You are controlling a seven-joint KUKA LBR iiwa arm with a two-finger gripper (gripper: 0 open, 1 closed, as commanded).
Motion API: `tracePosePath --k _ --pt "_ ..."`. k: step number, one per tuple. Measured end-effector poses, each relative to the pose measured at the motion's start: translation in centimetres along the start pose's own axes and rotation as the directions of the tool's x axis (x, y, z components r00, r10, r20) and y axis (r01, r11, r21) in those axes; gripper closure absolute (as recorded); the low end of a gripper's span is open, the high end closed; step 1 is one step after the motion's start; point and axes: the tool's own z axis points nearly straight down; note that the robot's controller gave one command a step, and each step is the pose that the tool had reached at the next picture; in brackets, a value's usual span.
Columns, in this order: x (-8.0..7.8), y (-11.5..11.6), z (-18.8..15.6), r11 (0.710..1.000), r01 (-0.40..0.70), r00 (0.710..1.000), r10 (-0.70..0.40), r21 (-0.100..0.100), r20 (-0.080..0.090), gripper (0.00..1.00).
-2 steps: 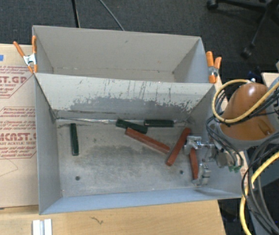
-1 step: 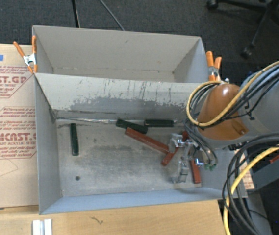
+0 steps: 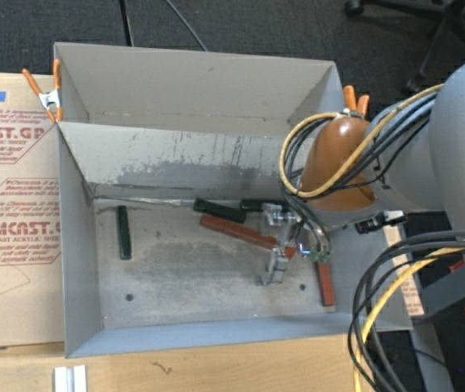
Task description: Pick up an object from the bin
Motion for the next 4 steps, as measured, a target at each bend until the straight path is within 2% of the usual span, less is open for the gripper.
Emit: tracePosePath --k 1,2,3,4 --pt "0.0 -0.3 -0.2 1.000 -0.002 1.000 0.002 0.002 0.003 1.00" --pt "-2.6 3.4 -8.6 1.000 0.005 1.000 -0.005 -0.001 0.006 1.00" --pt "-1.8 5.9 -12.4 0.969 0.247 0.969 -0.247 0.001 0.001 1.00" --pt "-1.7 5.8 -12.2 0.969 0.246 0.969 -0.246 0.001 -0.002 0.00"
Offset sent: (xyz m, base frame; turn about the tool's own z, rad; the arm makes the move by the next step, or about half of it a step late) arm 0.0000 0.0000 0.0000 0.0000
